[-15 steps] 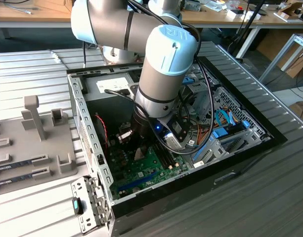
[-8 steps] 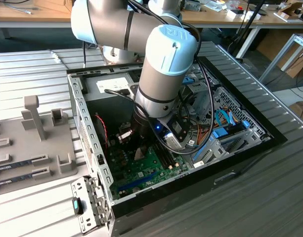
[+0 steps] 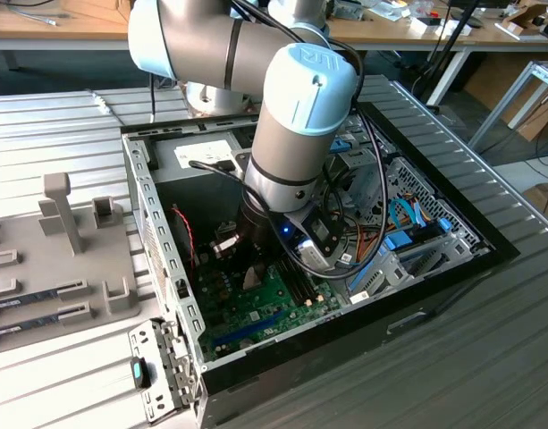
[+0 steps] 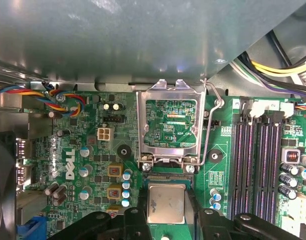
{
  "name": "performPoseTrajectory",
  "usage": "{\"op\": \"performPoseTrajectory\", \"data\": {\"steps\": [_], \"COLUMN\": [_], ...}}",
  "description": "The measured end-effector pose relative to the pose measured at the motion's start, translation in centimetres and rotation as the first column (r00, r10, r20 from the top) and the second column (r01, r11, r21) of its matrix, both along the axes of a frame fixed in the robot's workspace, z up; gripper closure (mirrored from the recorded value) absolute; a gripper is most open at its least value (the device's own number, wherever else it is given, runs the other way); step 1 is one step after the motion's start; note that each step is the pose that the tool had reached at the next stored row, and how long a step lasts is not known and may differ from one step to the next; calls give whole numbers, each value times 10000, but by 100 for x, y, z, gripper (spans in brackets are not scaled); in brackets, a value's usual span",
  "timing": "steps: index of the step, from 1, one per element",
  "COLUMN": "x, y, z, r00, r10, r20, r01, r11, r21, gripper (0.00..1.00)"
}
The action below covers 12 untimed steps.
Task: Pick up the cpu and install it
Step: 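Place the cpu into insertion slot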
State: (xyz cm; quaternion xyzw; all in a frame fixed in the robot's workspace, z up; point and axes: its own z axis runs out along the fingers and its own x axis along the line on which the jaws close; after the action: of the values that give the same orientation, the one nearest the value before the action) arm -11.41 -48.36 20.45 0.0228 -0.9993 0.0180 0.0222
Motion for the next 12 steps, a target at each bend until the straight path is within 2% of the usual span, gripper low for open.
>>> {"op": "performPoseTrajectory", "data": {"steps": [12], "x": [15], "y": [2], "z": [-1], "r00": [10000], "r10": [-31], "r20": [-2], "r01": [31], "r11": [10000], "r21": [20], "gripper": [60]}}
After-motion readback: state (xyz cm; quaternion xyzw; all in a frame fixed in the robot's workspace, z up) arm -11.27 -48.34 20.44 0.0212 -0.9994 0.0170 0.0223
